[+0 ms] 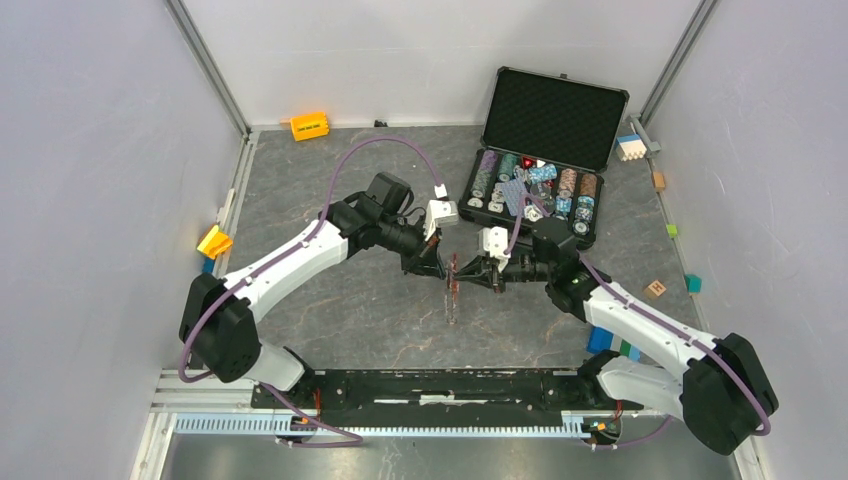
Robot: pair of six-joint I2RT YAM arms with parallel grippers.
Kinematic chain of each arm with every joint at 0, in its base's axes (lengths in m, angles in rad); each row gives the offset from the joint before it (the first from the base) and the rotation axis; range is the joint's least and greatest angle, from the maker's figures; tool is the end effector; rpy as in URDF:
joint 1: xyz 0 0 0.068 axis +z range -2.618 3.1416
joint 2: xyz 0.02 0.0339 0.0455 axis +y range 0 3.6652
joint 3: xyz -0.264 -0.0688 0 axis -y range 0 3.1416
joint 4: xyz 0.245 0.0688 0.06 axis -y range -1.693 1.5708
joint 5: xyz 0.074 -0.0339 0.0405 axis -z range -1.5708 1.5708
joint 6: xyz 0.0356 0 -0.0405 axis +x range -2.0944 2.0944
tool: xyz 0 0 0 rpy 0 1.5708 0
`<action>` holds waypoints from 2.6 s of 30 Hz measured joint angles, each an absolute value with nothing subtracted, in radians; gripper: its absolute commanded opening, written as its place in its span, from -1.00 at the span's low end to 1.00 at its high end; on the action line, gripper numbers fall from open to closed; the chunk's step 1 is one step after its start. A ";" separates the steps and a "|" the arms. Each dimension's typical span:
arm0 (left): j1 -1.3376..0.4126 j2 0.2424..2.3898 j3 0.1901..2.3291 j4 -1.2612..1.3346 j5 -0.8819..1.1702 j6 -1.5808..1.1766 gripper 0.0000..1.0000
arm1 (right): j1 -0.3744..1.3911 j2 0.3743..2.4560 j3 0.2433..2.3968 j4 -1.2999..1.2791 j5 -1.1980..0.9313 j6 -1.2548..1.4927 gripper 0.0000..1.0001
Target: Put the keys on the keyring
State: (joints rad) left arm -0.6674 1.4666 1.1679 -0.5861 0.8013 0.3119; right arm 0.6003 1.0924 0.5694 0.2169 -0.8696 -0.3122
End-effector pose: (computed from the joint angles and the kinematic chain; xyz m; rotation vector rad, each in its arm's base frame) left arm 0.2252 -0.2100 0.2849 1.4331 1.9258 -1.1393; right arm 0.1770 0.1541 0.2482 -1.3306 1.3337 1.0074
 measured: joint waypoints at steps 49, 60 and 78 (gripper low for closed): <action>-0.616 1.537 1.152 -0.614 1.063 0.312 -0.54 | 0.599 1.045 0.542 0.282 -0.977 -0.319 -1.00; -0.596 1.544 1.178 -0.675 1.007 0.356 -0.36 | 0.599 1.040 0.542 0.296 -0.998 -0.319 -1.00; -0.598 1.319 1.165 -0.786 0.929 0.657 -0.02 | 0.599 1.069 0.542 0.280 -0.991 -0.294 -1.00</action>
State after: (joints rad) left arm -0.5983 1.3193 1.1652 -0.7864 0.9291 0.6575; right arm 0.5991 1.0691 0.5419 0.2802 -0.9909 -0.2943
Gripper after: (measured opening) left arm 0.460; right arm 0.006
